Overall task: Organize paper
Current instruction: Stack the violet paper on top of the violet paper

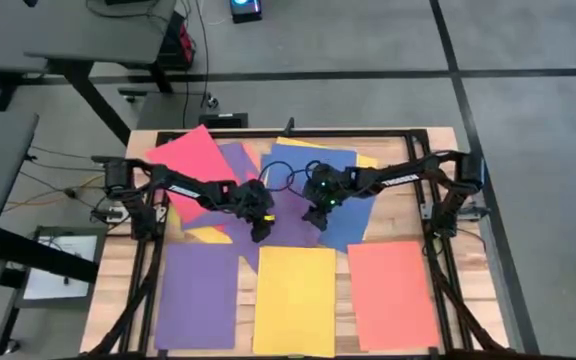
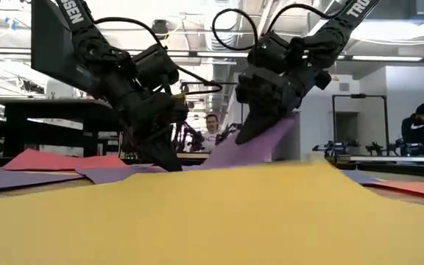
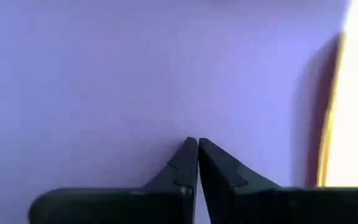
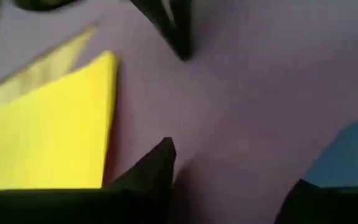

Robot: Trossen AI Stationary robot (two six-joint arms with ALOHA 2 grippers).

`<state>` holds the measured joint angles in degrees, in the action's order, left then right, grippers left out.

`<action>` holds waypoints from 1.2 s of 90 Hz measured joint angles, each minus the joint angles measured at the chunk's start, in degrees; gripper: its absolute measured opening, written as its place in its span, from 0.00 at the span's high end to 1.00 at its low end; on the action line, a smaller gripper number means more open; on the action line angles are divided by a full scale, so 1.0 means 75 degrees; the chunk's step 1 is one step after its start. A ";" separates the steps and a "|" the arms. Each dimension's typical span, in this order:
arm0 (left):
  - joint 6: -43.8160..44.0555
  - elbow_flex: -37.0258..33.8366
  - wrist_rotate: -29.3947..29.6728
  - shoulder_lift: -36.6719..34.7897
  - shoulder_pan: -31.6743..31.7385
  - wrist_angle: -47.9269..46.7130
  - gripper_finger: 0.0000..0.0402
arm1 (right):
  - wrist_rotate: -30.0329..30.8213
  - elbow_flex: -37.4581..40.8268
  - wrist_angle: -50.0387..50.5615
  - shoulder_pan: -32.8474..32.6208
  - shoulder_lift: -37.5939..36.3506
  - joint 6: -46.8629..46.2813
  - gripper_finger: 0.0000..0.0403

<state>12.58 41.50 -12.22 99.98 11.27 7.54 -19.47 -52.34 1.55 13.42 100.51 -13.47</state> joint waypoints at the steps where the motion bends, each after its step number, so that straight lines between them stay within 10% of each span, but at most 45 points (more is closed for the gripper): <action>1: 0.0000 0.0000 0.0002 0.0000 0.0000 0.0004 1.00 | 0.0025 0.0000 0.0041 -0.0002 0.0000 -0.0001 0.84; 17: -0.0002 -0.0015 0.0064 -0.0256 0.0002 -0.0136 1.00 | 0.0203 0.0002 0.0284 -0.0060 -0.0128 0.0018 0.99; 72: -0.0608 0.2610 0.1348 -0.5186 -0.0064 -0.5216 1.00 | 0.1211 -0.1890 0.1016 -0.0187 -0.1005 0.1179 1.00; 108: -0.1358 0.5156 0.1474 -0.6395 -0.0003 -0.6080 1.00 | -0.0550 -0.3519 0.0743 -0.0773 -0.0158 0.0353 1.00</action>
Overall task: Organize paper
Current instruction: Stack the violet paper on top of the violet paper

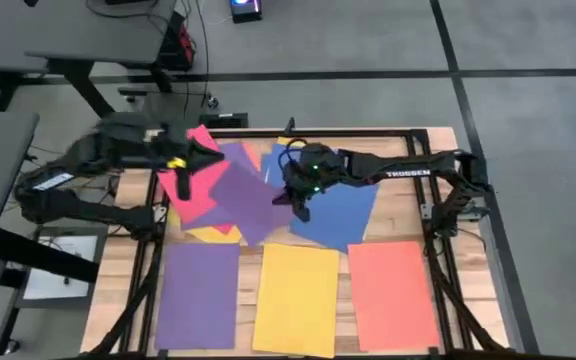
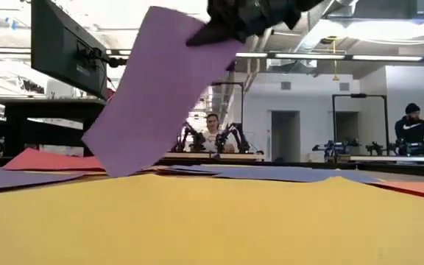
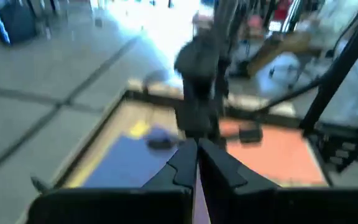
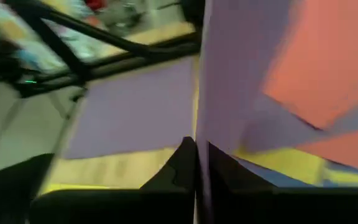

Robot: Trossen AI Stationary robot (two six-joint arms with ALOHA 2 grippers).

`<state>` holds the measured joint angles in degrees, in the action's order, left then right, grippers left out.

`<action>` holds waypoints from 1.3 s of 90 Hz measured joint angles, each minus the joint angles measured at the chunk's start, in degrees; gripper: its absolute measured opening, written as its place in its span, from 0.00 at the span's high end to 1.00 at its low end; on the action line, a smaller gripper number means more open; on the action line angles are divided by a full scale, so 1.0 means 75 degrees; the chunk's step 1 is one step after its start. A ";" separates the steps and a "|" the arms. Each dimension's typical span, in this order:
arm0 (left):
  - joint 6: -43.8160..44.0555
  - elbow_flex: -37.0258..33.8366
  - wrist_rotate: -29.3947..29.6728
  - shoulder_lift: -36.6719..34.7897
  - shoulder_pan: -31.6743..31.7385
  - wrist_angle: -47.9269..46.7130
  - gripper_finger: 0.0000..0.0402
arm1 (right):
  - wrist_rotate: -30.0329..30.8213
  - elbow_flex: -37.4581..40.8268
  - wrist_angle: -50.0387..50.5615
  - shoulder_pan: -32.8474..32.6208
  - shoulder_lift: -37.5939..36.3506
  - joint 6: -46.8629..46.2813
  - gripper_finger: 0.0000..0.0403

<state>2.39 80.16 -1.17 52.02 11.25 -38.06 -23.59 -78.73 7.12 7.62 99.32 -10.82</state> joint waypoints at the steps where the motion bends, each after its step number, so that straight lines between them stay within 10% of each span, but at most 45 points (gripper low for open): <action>1: -0.0015 0.0048 0.0000 -0.0017 0.0000 -0.0029 1.00 | -0.0059 -0.0056 0.0013 -0.0029 0.0039 -0.0015 1.00; 39: -0.0061 0.0440 0.0003 -0.0509 0.0000 -0.1004 1.00 | -0.1945 -0.1759 -0.0825 -0.0819 0.1161 -0.1022 1.00; 89: 0.0029 0.0431 0.0015 -0.0467 0.0000 -0.2106 1.00 | -0.5288 -0.5422 -0.1279 -0.1401 0.5227 -0.1378 1.00; 117: 0.0029 0.0431 0.0013 -0.0440 0.0000 -0.2290 1.00 | -0.4759 -0.6072 -0.1148 -0.0927 0.5759 -0.1577 1.00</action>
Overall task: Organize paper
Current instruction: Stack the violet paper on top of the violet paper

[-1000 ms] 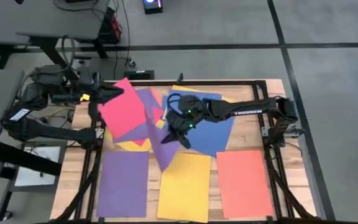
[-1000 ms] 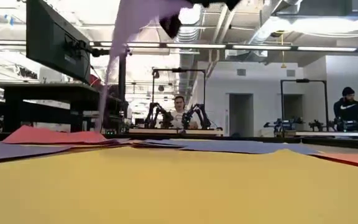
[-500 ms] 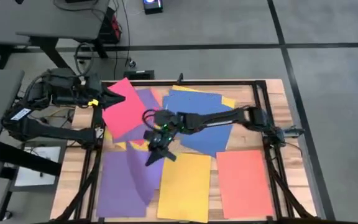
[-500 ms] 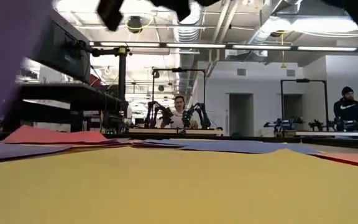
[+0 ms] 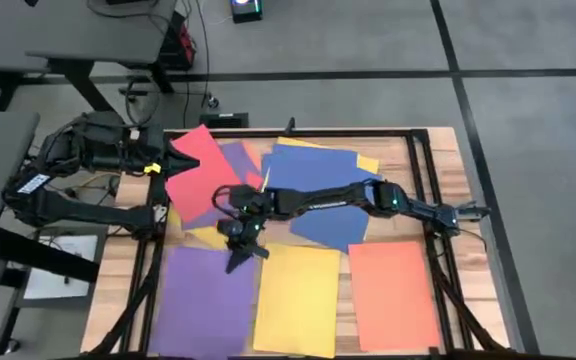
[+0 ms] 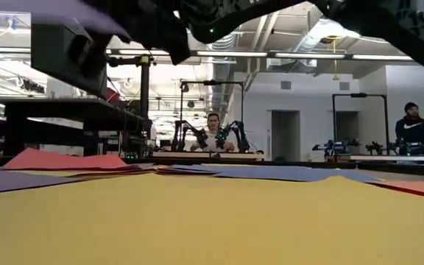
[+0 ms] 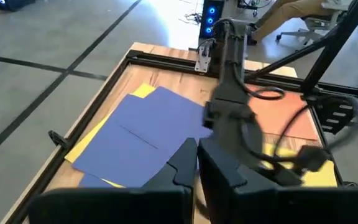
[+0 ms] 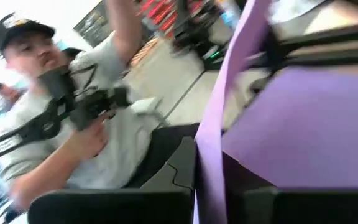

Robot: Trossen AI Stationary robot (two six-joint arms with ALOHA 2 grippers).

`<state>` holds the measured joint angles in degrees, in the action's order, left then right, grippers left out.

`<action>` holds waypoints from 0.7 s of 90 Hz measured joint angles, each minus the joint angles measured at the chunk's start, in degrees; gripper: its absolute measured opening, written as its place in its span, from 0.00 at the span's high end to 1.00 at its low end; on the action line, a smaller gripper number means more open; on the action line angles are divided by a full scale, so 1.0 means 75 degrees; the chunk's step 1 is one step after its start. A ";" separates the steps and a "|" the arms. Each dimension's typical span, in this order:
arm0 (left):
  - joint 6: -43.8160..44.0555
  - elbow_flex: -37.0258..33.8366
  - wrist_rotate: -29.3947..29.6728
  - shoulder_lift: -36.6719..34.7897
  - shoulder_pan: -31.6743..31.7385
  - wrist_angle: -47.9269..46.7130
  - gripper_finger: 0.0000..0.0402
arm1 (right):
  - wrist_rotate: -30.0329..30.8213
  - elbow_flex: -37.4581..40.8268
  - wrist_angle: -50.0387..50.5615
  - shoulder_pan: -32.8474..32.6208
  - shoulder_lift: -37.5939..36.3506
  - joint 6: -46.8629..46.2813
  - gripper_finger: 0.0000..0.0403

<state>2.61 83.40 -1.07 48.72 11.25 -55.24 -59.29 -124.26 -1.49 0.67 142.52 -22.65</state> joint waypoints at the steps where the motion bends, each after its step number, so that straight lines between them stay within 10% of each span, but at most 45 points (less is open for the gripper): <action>1: 0.0000 0.0000 0.0001 0.0001 0.0000 -0.0006 1.00 | 0.0066 -0.0004 0.0010 0.0029 -0.0004 0.0002 1.00; 63: -0.0073 -0.0006 0.0001 0.0347 0.0000 -0.0144 1.00 | 0.2313 0.0005 0.0710 0.0273 0.0813 -0.0714 1.00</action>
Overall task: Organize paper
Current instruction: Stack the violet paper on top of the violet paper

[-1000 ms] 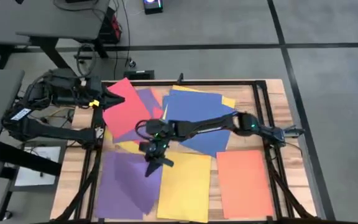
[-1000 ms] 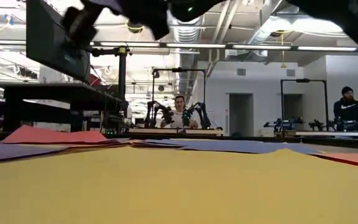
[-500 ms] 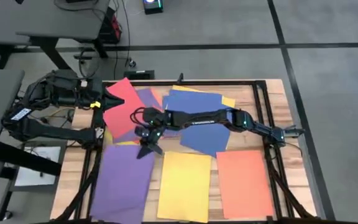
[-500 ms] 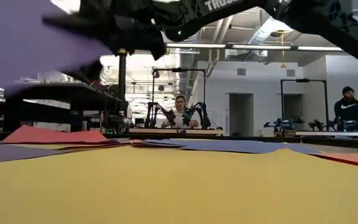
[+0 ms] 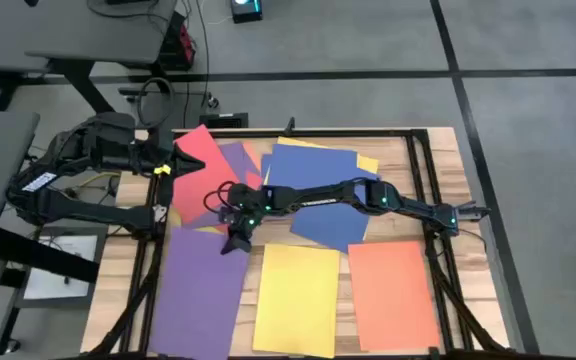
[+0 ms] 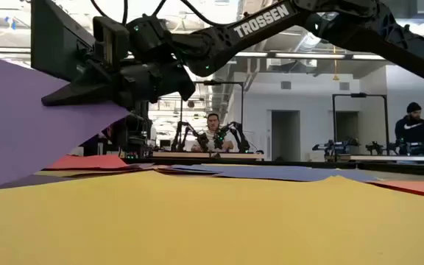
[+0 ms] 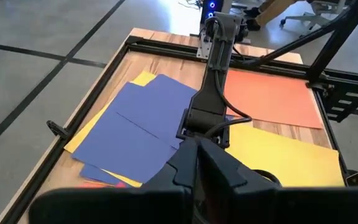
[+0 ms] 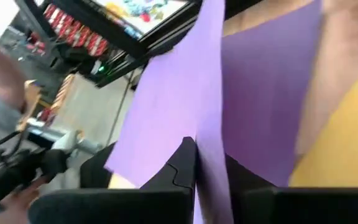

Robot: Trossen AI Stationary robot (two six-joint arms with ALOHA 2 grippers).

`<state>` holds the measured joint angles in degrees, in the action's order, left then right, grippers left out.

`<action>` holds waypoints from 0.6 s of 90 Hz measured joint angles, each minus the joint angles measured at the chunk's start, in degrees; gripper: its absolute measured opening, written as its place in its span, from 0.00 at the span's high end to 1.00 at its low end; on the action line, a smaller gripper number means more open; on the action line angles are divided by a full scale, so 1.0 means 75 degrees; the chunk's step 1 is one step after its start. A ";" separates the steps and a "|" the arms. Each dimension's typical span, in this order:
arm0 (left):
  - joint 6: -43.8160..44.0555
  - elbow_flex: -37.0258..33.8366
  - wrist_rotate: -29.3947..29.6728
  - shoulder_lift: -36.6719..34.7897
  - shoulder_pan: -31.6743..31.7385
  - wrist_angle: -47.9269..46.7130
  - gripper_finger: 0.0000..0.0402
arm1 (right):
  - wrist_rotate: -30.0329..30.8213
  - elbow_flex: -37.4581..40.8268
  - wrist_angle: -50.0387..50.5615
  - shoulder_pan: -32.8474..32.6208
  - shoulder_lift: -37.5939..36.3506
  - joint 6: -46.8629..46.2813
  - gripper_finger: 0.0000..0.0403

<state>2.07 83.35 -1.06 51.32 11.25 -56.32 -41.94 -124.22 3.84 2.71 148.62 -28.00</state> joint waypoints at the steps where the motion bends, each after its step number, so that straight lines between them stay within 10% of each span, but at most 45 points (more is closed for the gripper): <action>1: -0.0009 0.0000 0.0000 0.0005 0.0000 -0.0002 1.00 | 0.0053 0.0000 -0.0019 -0.0012 0.0000 -0.0046 1.00; 54: -0.0132 -0.0003 0.0000 0.0219 -0.0003 -0.0114 1.00 | 0.0985 0.0000 0.0131 -0.0774 0.0105 0.0520 1.00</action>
<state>1.07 83.33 -1.06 52.96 11.22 -57.17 -34.56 -124.22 4.82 -3.10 149.40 -24.10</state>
